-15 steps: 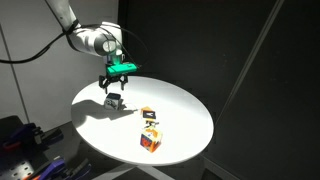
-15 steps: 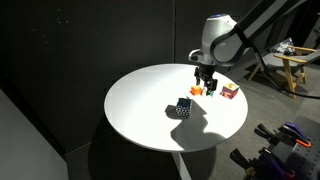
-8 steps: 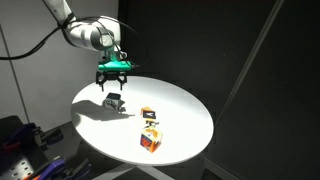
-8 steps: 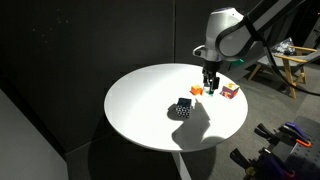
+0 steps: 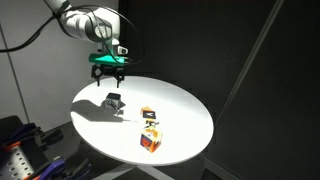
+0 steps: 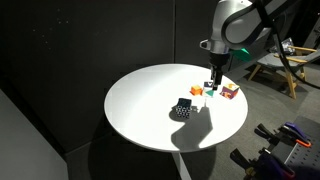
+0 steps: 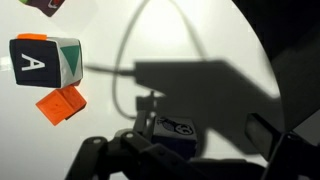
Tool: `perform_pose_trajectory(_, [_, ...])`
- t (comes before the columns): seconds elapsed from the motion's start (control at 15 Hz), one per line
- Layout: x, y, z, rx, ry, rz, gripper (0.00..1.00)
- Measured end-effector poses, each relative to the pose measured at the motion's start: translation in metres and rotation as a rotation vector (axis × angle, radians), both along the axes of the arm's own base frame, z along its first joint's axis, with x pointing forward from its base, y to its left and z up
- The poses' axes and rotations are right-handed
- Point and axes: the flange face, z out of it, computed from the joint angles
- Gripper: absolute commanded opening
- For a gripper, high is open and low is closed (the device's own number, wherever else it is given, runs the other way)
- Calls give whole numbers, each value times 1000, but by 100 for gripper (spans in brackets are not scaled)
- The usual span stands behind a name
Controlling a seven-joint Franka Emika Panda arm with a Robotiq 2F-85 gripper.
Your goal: Move the white and blue block to the left
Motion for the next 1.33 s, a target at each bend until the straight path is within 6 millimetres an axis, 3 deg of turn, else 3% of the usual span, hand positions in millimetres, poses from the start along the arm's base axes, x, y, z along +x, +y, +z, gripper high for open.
perform_pose_trajectory(0.53, [-21,-3,27,33,-43,-154,100])
perform_pose_trajectory(1.33, [-22,-2,23,35,-34,-156,100])
